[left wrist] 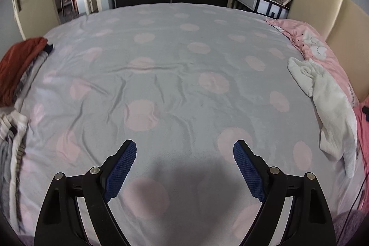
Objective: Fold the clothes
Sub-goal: 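Pull the white blanket toward the bed's open area with the right tool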
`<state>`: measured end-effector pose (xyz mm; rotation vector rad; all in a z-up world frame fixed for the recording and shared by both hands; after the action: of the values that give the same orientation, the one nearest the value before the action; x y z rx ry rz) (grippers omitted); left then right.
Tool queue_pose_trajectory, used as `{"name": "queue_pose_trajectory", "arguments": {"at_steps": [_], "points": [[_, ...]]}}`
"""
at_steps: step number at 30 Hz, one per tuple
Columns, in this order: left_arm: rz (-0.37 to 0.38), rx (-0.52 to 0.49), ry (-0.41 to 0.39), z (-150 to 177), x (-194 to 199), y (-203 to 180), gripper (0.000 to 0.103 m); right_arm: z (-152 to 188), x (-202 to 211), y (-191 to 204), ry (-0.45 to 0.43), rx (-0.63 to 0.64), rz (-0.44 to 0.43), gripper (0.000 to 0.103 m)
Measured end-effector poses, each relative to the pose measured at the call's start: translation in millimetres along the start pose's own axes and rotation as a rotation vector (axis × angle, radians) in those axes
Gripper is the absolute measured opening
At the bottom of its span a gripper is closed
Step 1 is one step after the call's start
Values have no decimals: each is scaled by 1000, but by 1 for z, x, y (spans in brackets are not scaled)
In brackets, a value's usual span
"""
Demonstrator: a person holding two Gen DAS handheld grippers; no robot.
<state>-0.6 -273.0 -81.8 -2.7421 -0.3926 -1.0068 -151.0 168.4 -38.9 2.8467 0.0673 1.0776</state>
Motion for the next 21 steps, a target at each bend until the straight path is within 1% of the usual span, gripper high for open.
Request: {"name": "queue_pose_trajectory", "arguments": {"at_steps": [2,5,7,9,11,13,14,15,16,17,18,20,21], "points": [[-5,20,7,1,-8,3,87,-1,-15,-16,60,-10,-4,63],[-14,20,22,3,-22,3,87,-4,-37,-38,108,-12,71,65],[-7,22,46,5,-31,3,87,-5,-52,-46,122,-27,87,65],[3,24,65,6,-38,2,87,0,-67,-54,149,-92,85,65],[11,21,77,8,-44,0,87,9,-83,-55,177,-180,60,65],[16,2,89,9,-49,-4,87,24,-99,-49,212,-253,35,65],[18,-10,96,11,-51,-5,87,32,-105,-43,223,-251,48,62],[14,-19,102,12,-53,-6,87,39,-110,-38,222,-232,75,58],[11,-28,108,12,-54,-7,87,46,-115,-33,222,-210,106,40],[7,-37,114,13,-56,-8,87,51,-117,-29,223,-181,146,26],[7,-38,117,14,-56,-7,87,55,-117,-27,216,-168,179,24],[8,-36,118,14,-55,-7,87,55,-104,-22,152,-181,200,11],[8,-34,117,14,-54,-7,87,54,-93,-15,118,-173,199,10]]}}
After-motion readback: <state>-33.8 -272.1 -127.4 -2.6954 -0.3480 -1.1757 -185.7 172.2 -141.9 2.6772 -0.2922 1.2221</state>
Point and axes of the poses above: each gripper's, at about its wrist camera, not at the fingertips, and x roughly against the way its jaws point, y to its left, z to its underside, the point moved 3 cm from there along -x, roughly the way its jaws point, and after that the axes turned 13 degrees about -y, right-handed, at the moved point
